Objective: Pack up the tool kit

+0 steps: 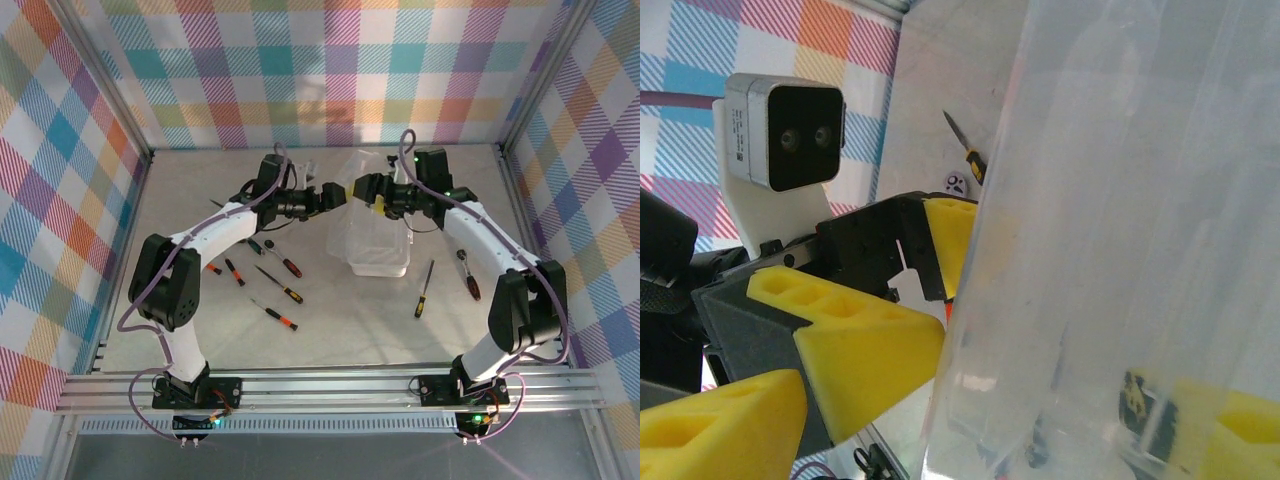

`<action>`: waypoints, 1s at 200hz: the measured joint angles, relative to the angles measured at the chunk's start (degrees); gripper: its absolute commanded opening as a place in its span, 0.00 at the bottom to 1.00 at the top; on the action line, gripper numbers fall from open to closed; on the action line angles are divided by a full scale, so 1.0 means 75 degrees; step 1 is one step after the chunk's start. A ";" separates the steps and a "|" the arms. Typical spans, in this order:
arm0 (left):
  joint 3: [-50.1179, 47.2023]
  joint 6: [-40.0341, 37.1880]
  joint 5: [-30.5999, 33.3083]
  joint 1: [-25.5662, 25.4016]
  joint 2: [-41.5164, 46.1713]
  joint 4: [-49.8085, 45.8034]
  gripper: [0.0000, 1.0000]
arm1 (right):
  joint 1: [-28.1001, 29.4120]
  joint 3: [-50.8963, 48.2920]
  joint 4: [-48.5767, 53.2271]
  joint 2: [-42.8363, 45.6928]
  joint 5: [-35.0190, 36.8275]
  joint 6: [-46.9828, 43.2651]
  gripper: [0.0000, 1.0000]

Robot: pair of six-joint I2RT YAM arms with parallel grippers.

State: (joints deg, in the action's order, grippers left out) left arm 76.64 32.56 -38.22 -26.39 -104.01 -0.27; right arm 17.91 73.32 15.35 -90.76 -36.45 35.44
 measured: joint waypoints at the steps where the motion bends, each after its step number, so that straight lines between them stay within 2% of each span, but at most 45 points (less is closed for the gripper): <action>1: -0.0020 0.0015 -0.0015 0.0006 0.0012 0.0029 1.00 | 0.0012 0.0009 0.0017 -0.0003 0.0012 -0.0003 0.82; 62: -0.0189 0.0134 -0.0233 0.0061 0.0379 0.0213 1.00 | 0.0396 0.0874 0.0877 -0.0023 0.0644 -0.0169 0.82; 148: -0.1183 0.0434 -0.0242 0.0149 0.0845 0.0839 1.00 | 0.0761 0.1163 0.1367 -0.0023 0.1172 -0.0338 0.83; 168: -0.1346 0.0533 -0.0259 0.0160 0.0909 0.0997 1.00 | 0.0758 0.1323 0.1740 0.0259 0.1775 -0.0743 0.83; 200: -0.1501 0.0667 -0.0431 0.0195 0.0909 0.1364 1.00 | 0.0525 0.1177 0.2194 0.1160 0.3407 -0.1766 0.83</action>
State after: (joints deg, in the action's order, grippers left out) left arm 65.39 37.56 -41.45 -24.93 -97.19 9.96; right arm 21.85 82.15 31.81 -82.06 -10.90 22.20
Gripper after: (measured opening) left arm 0.996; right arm 0.827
